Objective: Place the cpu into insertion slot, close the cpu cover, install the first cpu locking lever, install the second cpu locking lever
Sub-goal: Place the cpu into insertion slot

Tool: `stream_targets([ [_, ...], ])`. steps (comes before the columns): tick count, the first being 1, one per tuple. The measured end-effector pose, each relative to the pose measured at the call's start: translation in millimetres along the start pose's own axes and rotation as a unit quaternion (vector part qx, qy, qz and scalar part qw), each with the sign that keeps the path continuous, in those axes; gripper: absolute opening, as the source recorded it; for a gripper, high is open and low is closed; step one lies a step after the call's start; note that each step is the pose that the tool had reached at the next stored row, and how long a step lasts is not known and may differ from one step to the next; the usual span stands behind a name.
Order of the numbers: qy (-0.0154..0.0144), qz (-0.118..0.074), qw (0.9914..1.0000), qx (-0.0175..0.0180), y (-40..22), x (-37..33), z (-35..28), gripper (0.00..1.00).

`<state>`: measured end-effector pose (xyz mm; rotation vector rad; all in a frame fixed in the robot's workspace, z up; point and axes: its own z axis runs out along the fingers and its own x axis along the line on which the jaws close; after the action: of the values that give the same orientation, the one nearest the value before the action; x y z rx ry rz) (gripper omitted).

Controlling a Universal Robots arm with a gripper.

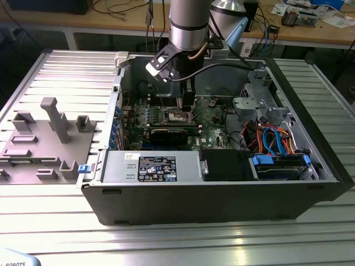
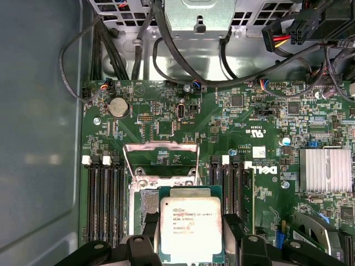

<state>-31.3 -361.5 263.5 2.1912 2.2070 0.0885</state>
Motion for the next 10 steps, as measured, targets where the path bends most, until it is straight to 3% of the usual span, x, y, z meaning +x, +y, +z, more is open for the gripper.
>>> stream_targets([
  [10, 0.0000, 0.000, 1.00000, 0.0000, 0.0, 2.7, 0.5, 0.54],
])
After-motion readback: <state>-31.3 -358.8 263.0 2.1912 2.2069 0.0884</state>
